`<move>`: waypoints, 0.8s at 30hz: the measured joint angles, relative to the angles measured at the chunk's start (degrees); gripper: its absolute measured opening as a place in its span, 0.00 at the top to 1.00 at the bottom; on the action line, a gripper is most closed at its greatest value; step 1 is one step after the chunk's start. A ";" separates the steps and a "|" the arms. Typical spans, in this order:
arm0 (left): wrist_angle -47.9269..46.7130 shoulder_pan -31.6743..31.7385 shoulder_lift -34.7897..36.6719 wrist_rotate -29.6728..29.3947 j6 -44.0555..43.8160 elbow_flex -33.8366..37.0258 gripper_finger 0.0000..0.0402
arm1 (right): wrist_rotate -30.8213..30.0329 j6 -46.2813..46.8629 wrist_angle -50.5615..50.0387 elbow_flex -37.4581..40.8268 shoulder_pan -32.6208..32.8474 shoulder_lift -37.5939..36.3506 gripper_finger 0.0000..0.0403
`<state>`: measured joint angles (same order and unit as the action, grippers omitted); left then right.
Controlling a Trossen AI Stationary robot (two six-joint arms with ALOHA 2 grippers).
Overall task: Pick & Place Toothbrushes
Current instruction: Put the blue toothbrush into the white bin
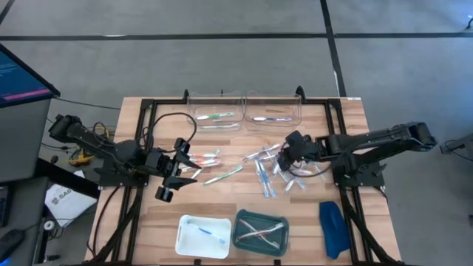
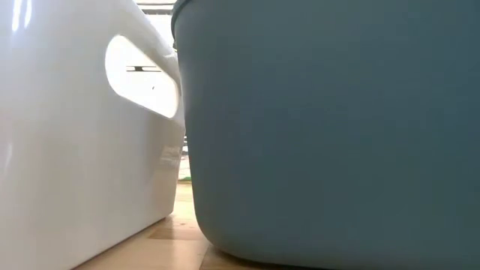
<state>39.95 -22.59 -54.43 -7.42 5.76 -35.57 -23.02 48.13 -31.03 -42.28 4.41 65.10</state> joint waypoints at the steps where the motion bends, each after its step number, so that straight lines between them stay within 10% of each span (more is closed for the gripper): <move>1: -0.01 0.00 0.00 0.00 0.00 0.00 0.59 | 0.55 1.01 -2.24 0.00 -0.89 0.00 0.70; 24: 0.25 0.00 -0.37 0.00 0.00 0.00 0.59 | 4.18 5.47 -27.05 1.43 -10.11 3.94 0.70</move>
<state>40.21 -22.59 -54.81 -7.42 5.76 -35.57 -18.84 53.61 -58.08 -40.85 -5.70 69.05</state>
